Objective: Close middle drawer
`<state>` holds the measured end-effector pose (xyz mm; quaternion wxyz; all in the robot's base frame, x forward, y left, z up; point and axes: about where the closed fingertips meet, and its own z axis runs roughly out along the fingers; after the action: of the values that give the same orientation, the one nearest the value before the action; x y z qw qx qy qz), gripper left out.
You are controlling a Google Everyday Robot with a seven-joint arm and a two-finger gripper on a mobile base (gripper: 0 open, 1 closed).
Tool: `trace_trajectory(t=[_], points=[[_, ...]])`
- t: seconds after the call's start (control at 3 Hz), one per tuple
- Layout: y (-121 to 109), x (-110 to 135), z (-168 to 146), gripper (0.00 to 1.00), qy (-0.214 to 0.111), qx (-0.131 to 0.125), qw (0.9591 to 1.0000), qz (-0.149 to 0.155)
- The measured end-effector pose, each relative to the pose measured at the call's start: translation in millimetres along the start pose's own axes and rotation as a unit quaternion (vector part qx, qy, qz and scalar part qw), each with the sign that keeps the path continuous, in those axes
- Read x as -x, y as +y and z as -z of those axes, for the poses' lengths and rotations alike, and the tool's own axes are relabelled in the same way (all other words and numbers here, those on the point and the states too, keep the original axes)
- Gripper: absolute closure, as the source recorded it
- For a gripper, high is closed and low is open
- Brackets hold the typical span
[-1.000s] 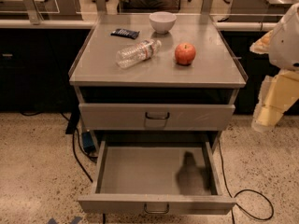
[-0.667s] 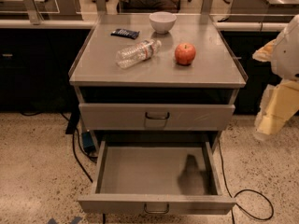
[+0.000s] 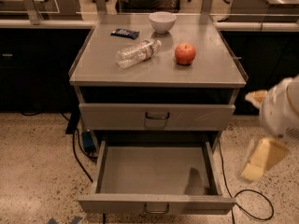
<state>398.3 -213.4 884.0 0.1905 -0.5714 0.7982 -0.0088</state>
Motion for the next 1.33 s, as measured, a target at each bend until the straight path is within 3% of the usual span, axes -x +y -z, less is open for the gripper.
trace_trajectory(t=[0.33, 0.67, 1.0, 1.33], points=[[33, -18, -79, 0.0, -0.015, 0.03, 0.999, -0.027], [36, -25, -83, 0.0, -0.01, 0.031, 0.999, -0.031], [58, -42, -119, 0.0, -0.031, 0.06, 0.996, -0.057], [90, -37, -181, 0.0, -0.068, 0.095, 0.9905, -0.073]])
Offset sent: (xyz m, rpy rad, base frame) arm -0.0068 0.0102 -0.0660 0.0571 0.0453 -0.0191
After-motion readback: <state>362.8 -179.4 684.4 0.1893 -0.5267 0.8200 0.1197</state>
